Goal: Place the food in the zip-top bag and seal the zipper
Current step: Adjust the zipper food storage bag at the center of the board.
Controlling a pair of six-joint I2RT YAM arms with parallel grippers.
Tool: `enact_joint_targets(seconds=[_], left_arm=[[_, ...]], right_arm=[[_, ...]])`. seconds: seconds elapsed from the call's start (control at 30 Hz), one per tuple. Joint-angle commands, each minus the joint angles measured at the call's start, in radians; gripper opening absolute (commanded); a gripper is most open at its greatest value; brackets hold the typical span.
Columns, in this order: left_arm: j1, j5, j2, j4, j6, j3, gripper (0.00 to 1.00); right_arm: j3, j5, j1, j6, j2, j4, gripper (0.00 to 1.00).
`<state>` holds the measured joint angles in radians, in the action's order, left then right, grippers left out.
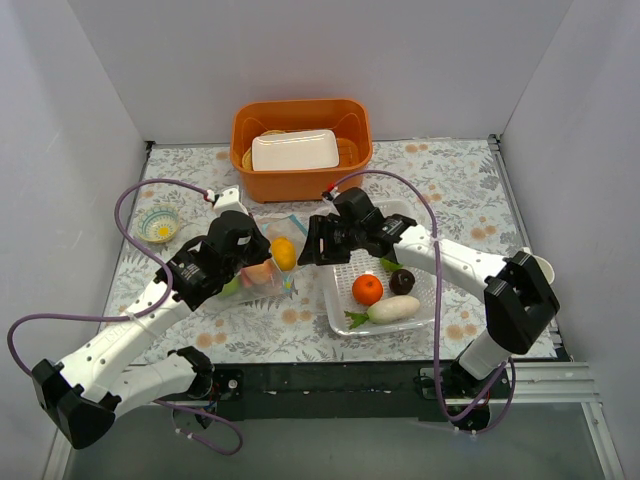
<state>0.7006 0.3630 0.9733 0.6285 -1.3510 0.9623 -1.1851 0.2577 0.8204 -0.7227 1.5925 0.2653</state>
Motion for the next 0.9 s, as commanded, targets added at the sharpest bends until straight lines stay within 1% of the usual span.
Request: enact_joint_targets(seconds=[0.0, 0.2, 0.3, 0.4, 0.43, 0.47, 0.53, 0.57, 0.6, 0.63, 0.7, 0.77, 0.8, 0.83, 0.87], left_arm=[[0.000, 0.024, -0.030, 0.004, -0.007, 0.013, 0.00], [0.000, 0.011, -0.031, -0.004, -0.010, 0.012, 0.00], [0.000, 0.011, -0.033, 0.003, -0.008, 0.009, 0.00], [0.000, 0.020, -0.044, 0.014, -0.011, 0.007, 0.00], [0.000, 0.022, -0.048, 0.016, -0.013, 0.004, 0.00], [0.000, 0.025, -0.053, 0.017, -0.016, 0.003, 0.00], [0.000, 0.033, -0.064, 0.017, -0.025, 0.001, 0.00], [0.000, 0.043, -0.067, 0.023, -0.027, 0.006, 0.00], [0.000, 0.051, -0.068, 0.030, -0.028, 0.010, 0.00], [0.000, 0.063, -0.068, 0.034, -0.039, 0.015, 0.00], [0.000, 0.108, -0.070, 0.056, -0.048, 0.038, 0.00], [0.000, 0.125, -0.077, 0.059, -0.043, 0.056, 0.00], [0.000, 0.138, -0.082, 0.059, -0.037, 0.064, 0.00], [0.000, 0.148, -0.088, 0.062, -0.033, 0.075, 0.00], [0.000, 0.158, -0.091, 0.072, -0.033, 0.087, 0.00]], right_arm=[[0.033, -0.031, 0.008, -0.050, -0.029, -0.055, 0.65], [0.041, -0.006, 0.008, -0.084, 0.012, -0.116, 0.64], [0.021, -0.002, 0.008, -0.084, 0.043, -0.124, 0.60], [-0.022, -0.009, 0.008, -0.063, 0.072, -0.092, 0.49], [-0.033, -0.012, 0.008, -0.054, 0.075, -0.086, 0.47], [-0.053, -0.020, 0.008, -0.046, 0.081, -0.080, 0.39], [-0.070, -0.023, 0.008, -0.017, 0.081, -0.074, 0.29], [-0.097, -0.034, 0.010, -0.005, 0.077, -0.067, 0.21], [-0.113, -0.037, 0.010, 0.009, 0.073, -0.064, 0.17], [-0.132, -0.044, 0.010, 0.034, 0.070, -0.049, 0.10], [-0.209, -0.049, 0.011, 0.061, 0.070, -0.029, 0.06], [-0.269, -0.038, 0.013, 0.103, 0.087, 0.006, 0.03], [-0.344, -0.023, 0.014, 0.115, 0.098, 0.015, 0.03], [-0.382, -0.002, 0.016, 0.133, 0.112, 0.025, 0.03], [-0.436, 0.038, 0.026, 0.163, 0.150, 0.069, 0.02]])
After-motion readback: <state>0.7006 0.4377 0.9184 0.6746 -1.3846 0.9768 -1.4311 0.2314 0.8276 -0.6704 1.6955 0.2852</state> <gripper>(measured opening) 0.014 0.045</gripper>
